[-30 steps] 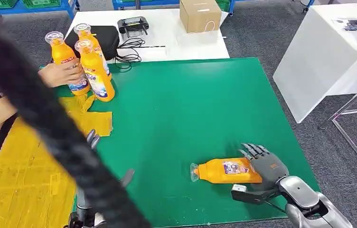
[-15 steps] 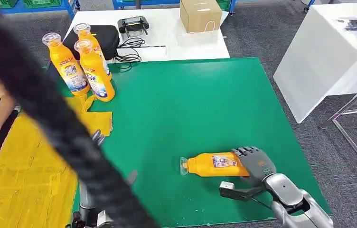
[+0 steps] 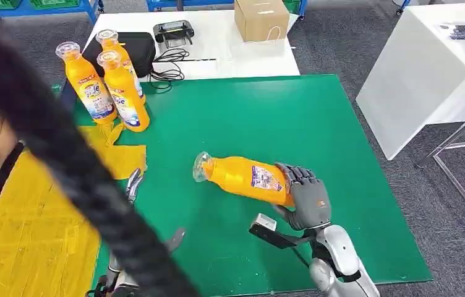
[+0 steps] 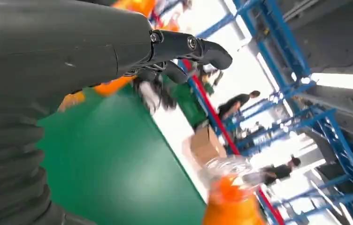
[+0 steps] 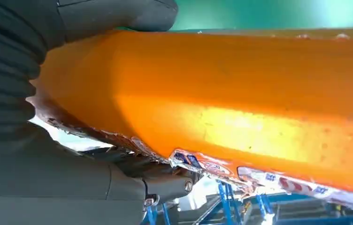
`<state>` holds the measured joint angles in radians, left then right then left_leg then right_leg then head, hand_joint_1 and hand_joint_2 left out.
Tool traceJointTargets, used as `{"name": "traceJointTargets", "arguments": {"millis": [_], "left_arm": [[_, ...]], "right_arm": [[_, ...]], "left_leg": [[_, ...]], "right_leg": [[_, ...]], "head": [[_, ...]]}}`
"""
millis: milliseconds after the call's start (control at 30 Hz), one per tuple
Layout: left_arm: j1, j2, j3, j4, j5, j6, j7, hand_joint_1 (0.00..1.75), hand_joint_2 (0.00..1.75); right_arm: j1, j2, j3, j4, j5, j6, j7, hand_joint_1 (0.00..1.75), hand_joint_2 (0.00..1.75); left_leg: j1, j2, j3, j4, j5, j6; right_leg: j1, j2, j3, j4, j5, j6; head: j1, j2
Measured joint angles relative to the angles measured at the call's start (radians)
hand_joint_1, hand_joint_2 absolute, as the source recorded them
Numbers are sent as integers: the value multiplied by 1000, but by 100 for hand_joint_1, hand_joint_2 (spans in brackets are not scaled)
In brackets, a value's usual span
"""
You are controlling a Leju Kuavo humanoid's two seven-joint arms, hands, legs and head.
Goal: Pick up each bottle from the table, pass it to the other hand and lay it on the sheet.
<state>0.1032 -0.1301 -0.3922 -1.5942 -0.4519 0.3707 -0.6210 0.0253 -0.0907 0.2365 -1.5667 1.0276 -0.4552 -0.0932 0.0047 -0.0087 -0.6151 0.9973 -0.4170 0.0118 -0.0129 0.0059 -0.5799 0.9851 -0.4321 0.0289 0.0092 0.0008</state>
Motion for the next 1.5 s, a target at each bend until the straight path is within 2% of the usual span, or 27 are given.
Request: {"name": "traceJointTargets", "arguments": {"millis": [133,333,400,567,667,900,1300,1333,1500], "left_arm": [[-2,-2,0,-7,129,-129,29,0,175],[-8,-5,0,-7,261,-243,72,0,175],[-12,-4,0,-7,303,-282,87,0,175],[-43,-2,1,-1,491,-440,148,0,175],[-64,1,1,7,547,-473,160,0,175],[-96,9,10,12,586,-477,173,0,175],[-110,15,23,26,613,-468,177,2,175],[-111,15,24,26,613,-468,176,175,175],[-112,15,26,27,636,-463,159,175,175]], "right_arm": [[-2,79,-9,-14,-206,-79,-99,175,175],[-15,157,-8,-5,-363,-63,-139,175,175],[-19,170,-5,2,-415,-22,-160,175,175],[-57,203,68,75,-576,189,-230,175,175],[-79,226,146,133,-602,210,-272,175,175],[-116,240,288,227,-593,222,-288,175,175],[-143,246,348,307,-566,201,-287,175,175],[-144,246,349,312,-566,201,-287,175,175],[-151,248,350,328,-563,198,-287,175,175]], "left_leg": [[0,0,0,0,0,0],[0,0,0,0,0,0],[0,0,0,0,0,0],[0,0,0,0,0,-1],[1,0,0,0,1,-1],[1,0,0,0,1,-1],[1,0,-1,0,1,-1],[1,0,-1,0,1,-1],[1,0,-1,0,1,-1]], "right_leg": [[0,0,0,0,0,0],[1,0,0,0,0,0],[1,0,0,0,0,0],[1,0,0,0,0,0],[1,0,0,1,0,0],[1,0,-1,1,0,0],[1,0,-1,0,0,0],[1,0,-1,0,0,0],[1,0,-1,0,0,0]], "head": [[0,0],[0,0],[0,0],[0,0],[0,0],[0,0],[0,0],[0,0],[0,0]]}}
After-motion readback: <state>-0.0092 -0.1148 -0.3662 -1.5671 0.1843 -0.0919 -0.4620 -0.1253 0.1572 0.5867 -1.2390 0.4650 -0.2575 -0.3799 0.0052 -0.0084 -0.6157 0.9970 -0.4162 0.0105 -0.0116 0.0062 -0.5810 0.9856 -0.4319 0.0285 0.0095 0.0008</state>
